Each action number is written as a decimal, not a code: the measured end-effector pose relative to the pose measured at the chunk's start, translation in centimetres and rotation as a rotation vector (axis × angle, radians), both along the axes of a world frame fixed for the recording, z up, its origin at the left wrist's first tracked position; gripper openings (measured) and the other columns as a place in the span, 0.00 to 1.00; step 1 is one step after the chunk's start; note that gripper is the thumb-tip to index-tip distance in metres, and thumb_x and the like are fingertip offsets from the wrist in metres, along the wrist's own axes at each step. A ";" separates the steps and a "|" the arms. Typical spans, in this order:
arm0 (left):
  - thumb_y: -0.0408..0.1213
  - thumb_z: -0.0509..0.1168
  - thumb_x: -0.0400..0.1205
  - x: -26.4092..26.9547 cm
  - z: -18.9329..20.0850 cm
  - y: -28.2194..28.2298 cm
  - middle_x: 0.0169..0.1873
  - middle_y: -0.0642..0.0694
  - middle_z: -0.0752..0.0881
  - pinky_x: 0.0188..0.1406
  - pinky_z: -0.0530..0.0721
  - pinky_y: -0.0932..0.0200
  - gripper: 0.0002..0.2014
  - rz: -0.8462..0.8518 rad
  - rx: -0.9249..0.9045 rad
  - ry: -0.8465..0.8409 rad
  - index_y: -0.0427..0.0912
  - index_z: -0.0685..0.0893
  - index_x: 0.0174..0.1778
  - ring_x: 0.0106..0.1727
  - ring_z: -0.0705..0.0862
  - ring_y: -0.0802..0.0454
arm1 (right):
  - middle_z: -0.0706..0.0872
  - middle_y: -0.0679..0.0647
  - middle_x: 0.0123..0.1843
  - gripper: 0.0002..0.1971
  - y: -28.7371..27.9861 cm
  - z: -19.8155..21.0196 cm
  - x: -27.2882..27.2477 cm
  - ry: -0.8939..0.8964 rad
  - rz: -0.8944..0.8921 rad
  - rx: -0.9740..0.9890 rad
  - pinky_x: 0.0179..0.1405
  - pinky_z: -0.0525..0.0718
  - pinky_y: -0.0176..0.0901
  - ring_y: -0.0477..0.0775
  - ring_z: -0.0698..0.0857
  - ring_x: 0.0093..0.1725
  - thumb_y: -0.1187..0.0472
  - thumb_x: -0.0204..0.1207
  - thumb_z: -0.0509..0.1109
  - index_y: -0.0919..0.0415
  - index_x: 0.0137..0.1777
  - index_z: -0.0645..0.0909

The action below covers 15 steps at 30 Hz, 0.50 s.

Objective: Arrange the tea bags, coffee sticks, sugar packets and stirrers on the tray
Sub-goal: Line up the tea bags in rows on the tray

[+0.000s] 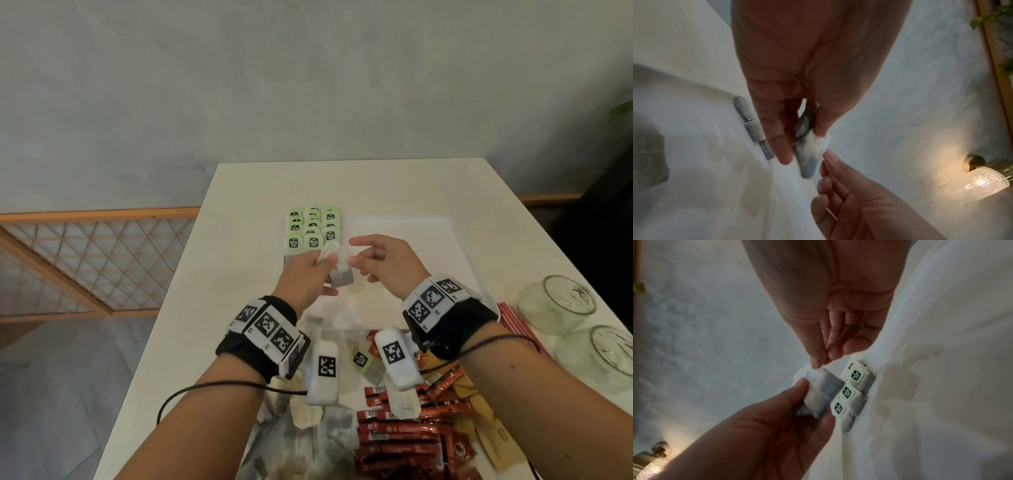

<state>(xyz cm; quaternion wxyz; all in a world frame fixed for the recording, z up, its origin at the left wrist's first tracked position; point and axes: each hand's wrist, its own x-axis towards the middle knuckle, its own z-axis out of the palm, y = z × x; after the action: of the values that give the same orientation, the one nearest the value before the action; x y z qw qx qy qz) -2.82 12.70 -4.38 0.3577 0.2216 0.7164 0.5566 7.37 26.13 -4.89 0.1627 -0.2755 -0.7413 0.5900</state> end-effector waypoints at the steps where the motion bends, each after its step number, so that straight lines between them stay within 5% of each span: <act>1: 0.38 0.61 0.88 0.2 0.1 0.0 0.48 0.36 0.88 0.39 0.90 0.59 0.13 0.013 0.020 -0.018 0.33 0.84 0.60 0.41 0.86 0.50 | 0.86 0.54 0.40 0.14 -0.2 0.0 0.0 -0.007 0.001 -0.007 0.33 0.83 0.33 0.44 0.83 0.34 0.62 0.76 0.76 0.57 0.61 0.84; 7: 0.37 0.72 0.80 0.4 0.3 0.0 0.44 0.41 0.92 0.37 0.91 0.55 0.07 0.164 0.094 0.026 0.39 0.88 0.51 0.38 0.90 0.49 | 0.86 0.54 0.38 0.06 -0.7 0.0 0.1 -0.044 -0.052 0.069 0.35 0.84 0.38 0.48 0.83 0.36 0.57 0.76 0.76 0.58 0.42 0.85; 10: 0.38 0.74 0.78 0.1 0.2 -0.2 0.41 0.42 0.92 0.35 0.89 0.57 0.07 0.262 0.092 0.044 0.40 0.90 0.49 0.36 0.91 0.49 | 0.88 0.53 0.37 0.08 0.0 -0.3 -0.1 -0.054 -0.141 0.114 0.40 0.85 0.47 0.52 0.86 0.37 0.56 0.74 0.77 0.55 0.37 0.83; 15: 0.33 0.73 0.79 1.1 -0.3 0.3 0.39 0.39 0.91 0.36 0.90 0.59 0.06 0.170 0.067 0.017 0.36 0.90 0.49 0.40 0.91 0.48 | 0.89 0.51 0.37 0.06 -0.8 -0.7 -0.8 -0.100 -0.134 0.210 0.47 0.89 0.55 0.54 0.88 0.41 0.56 0.74 0.75 0.53 0.36 0.85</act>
<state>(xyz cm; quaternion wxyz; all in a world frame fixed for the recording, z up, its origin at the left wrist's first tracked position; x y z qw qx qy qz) -1.68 12.99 -4.64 0.2955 0.1764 0.7164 0.6069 6.57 25.34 -5.61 0.1925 -0.3350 -0.7861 0.4824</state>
